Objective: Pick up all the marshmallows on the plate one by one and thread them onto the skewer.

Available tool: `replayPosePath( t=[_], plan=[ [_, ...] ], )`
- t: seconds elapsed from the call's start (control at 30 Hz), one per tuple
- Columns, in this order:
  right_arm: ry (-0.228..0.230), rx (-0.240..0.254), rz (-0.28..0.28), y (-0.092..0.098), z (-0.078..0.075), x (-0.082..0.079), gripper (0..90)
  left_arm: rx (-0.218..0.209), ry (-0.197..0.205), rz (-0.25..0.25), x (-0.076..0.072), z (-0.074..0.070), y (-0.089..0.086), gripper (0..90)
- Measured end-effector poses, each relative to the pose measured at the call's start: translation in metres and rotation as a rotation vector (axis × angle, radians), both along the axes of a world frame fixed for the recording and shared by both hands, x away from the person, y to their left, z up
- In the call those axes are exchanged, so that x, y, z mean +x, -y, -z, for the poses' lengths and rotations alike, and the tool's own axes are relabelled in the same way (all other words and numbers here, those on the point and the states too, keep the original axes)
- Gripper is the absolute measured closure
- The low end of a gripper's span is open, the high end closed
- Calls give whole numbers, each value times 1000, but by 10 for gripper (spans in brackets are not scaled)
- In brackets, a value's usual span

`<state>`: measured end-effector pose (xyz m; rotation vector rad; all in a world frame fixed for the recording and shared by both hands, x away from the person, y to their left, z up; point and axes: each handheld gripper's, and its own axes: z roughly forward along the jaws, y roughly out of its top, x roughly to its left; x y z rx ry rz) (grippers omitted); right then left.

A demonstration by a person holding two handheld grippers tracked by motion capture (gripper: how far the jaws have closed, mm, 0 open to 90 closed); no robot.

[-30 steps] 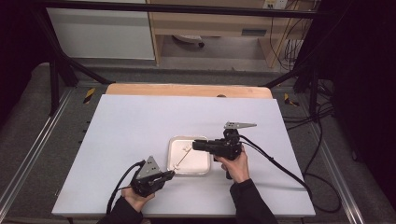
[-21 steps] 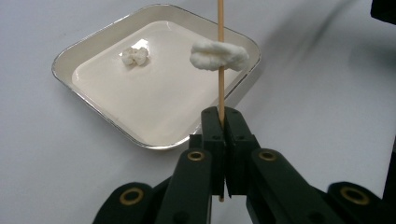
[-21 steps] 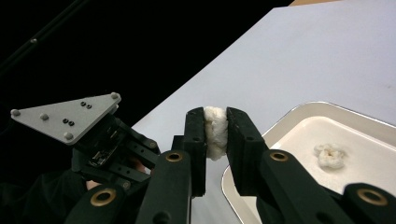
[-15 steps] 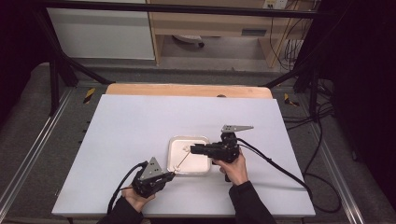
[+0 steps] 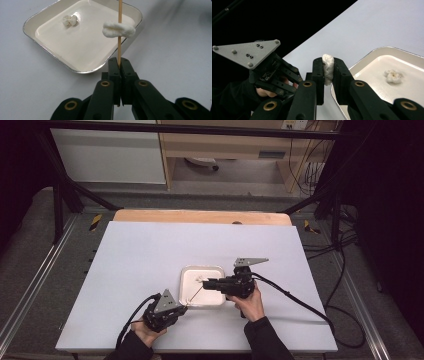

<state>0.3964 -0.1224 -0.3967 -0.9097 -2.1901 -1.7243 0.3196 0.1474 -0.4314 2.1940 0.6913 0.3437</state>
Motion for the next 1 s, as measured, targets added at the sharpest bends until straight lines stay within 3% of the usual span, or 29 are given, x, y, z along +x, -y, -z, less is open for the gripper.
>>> replayPosePath(
  t=[0.57, 0.9, 1.0],
  plan=[
    [5, -20, -35, -2, 5, -5, 818, 46, 23, 16, -3, 0, 4, 890],
    [-16, -43, -42, -1, 14, -6, 821, 98, 40, 24, -5, 2, 7, 891],
    [-12, -51, -39, 0, 15, -6, 813, 71, 14, 34, -2, 3, 7, 890]
  ],
)
